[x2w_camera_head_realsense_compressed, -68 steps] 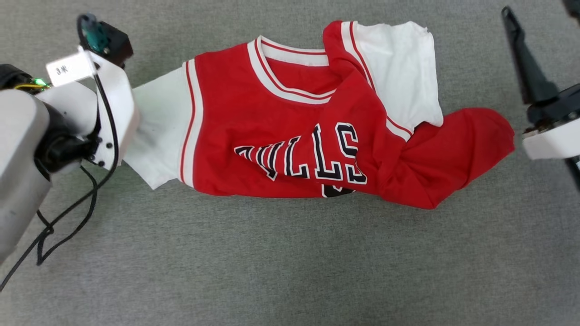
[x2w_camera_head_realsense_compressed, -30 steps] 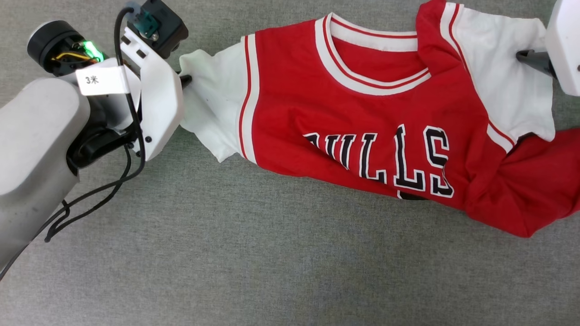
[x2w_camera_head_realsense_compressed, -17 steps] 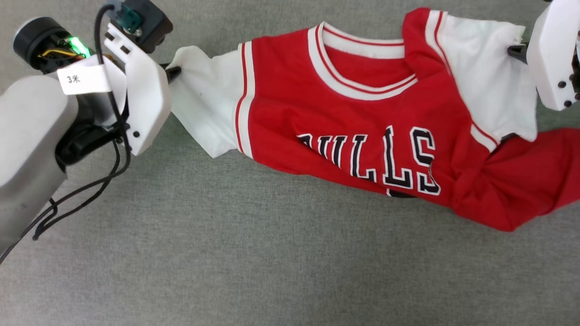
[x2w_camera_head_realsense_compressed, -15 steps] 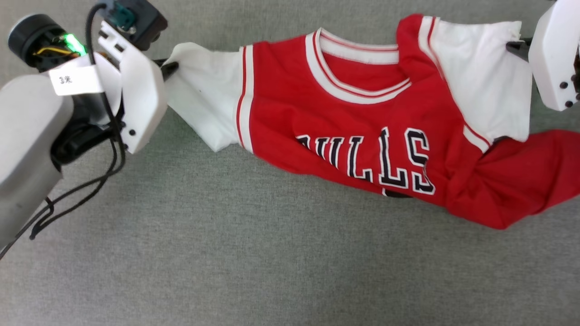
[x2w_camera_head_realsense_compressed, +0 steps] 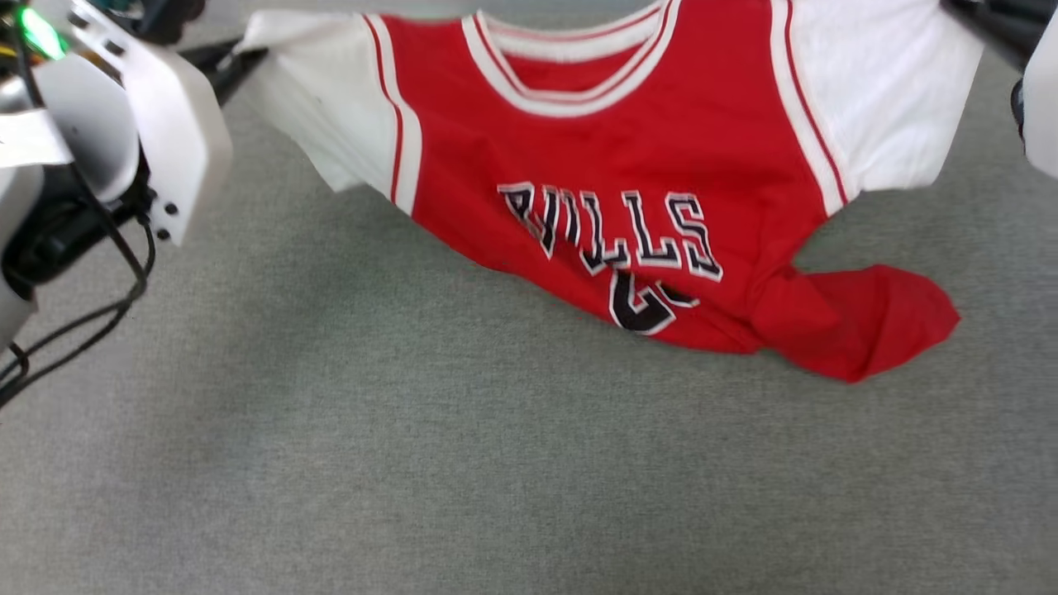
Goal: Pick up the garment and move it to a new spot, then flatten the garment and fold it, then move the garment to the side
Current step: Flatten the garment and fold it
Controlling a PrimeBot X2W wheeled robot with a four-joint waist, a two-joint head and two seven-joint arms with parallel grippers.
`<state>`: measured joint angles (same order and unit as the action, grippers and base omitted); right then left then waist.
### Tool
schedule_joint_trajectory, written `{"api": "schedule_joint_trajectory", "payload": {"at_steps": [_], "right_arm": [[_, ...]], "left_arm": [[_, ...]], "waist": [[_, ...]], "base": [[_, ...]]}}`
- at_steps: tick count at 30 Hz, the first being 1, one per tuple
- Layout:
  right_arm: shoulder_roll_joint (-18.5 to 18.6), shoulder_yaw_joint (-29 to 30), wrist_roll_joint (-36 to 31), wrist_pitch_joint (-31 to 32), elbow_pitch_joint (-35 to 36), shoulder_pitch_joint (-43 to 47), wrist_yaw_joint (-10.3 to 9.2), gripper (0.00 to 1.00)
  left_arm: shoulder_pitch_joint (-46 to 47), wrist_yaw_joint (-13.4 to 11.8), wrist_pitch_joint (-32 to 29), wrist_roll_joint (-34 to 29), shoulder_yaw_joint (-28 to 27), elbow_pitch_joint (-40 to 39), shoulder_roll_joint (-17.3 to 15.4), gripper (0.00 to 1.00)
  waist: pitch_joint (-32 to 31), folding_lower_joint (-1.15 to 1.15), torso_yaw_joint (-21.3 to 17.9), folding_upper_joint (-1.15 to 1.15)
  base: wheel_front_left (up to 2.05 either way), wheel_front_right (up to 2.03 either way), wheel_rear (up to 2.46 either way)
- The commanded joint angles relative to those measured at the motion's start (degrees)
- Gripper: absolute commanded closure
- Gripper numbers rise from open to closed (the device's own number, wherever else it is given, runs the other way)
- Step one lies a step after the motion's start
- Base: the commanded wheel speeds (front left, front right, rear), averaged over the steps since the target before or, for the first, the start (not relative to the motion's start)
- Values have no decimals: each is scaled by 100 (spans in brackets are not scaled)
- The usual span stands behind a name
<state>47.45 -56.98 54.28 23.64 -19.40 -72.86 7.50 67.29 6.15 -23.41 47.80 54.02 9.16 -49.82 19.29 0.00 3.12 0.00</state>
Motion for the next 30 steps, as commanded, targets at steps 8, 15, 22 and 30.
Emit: {"api": "schedule_joint_trajectory", "payload": {"at_steps": [8, 15, 22, 30], "right_arm": [[-128, 237, -404, -528, -170, -648, -3, 100], [-328, 318, -959, -570, -625, -1539, -3, 100], [-728, 518, -1489, -741, -1433, -2700, -4, 100], [-1138, 734, -1837, -1066, -2146, -3780, -4, 100]], "left_arm": [[666, -114, 159, -222, -263, 27, 109, 100], [1539, -90, 318, -418, -505, 470, 428, 100], [2644, -69, 644, -729, -717, 1192, 835, 100], [3727, -4, 1179, -932, -927, 2034, 1227, 100]], "waist": [[-274, 0, -179, 0], [99, 0, -180, 0], [622, 0, -189, 0], [1018, 0, -178, 0]], "base": [[0, 0, 0], [0, 0, 0], [0, 0, 0], [0, 0, 0]]}}
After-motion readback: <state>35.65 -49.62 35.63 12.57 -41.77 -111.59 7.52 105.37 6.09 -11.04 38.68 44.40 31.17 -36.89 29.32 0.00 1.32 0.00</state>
